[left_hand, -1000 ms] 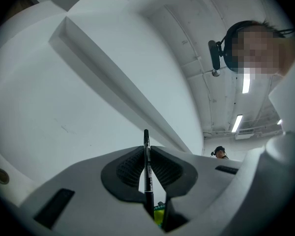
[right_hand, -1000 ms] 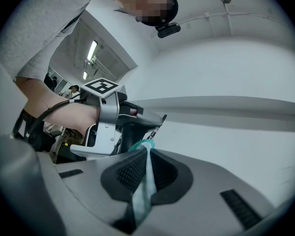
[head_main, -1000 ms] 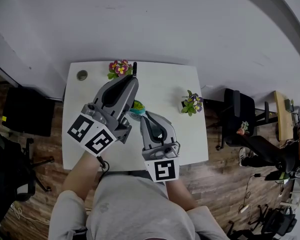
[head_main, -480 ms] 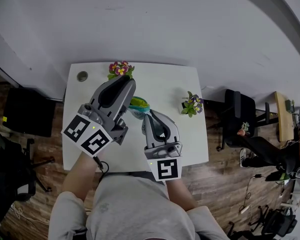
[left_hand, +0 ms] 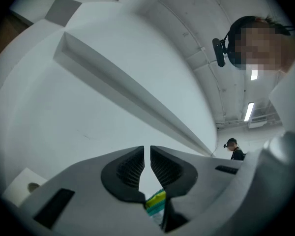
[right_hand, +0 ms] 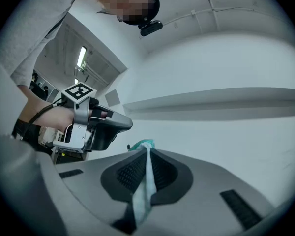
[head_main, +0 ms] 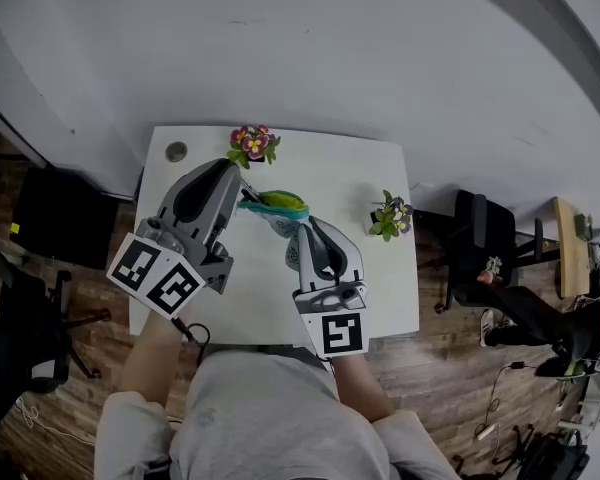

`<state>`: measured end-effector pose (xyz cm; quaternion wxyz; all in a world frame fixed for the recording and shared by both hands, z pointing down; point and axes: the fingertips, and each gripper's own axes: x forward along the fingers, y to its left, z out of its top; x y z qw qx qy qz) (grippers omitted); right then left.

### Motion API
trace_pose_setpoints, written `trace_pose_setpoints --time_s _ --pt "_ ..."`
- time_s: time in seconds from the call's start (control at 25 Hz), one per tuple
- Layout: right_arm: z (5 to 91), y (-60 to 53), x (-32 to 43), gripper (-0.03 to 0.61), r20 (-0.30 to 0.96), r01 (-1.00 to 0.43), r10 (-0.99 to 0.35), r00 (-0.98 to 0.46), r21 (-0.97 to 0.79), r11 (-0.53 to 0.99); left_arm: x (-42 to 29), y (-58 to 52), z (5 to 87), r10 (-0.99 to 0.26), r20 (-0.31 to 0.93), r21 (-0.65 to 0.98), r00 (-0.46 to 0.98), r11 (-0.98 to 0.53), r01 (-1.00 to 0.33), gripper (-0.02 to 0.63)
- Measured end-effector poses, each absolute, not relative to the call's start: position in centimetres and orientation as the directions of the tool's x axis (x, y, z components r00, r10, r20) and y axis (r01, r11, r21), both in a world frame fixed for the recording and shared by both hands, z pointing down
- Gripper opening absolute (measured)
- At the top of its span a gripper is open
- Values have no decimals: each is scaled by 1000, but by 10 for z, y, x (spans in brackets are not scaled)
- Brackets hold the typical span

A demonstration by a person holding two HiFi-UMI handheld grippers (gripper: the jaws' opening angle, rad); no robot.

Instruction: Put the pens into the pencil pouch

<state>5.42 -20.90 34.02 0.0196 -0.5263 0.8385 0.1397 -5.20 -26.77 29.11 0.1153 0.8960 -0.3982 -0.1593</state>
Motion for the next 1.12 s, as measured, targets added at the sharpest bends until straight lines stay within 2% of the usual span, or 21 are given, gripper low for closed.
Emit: trace_pose_setpoints --time_s 0.44,0.76,0.92,1.12 --pt "326 -203 53 37 -208 -888 -865 -456 173 427 -89 -243 311 -827 -129 279 547 -559 -780 52" --pt "310 -187 57 37 -261 -893 -854 -450 150 425 -90 -230 314 -835 -121 293 537 -547 -784 52" --pt "309 -179 59 36 -256 -885 -848 -464 184 428 -87 -232 309 -823 -142 356 551 -562 -747 52" --pt "302 -167 58 37 -273 -877 -836 -476 214 429 -84 -243 301 -813 -173 427 556 -571 -701 131"
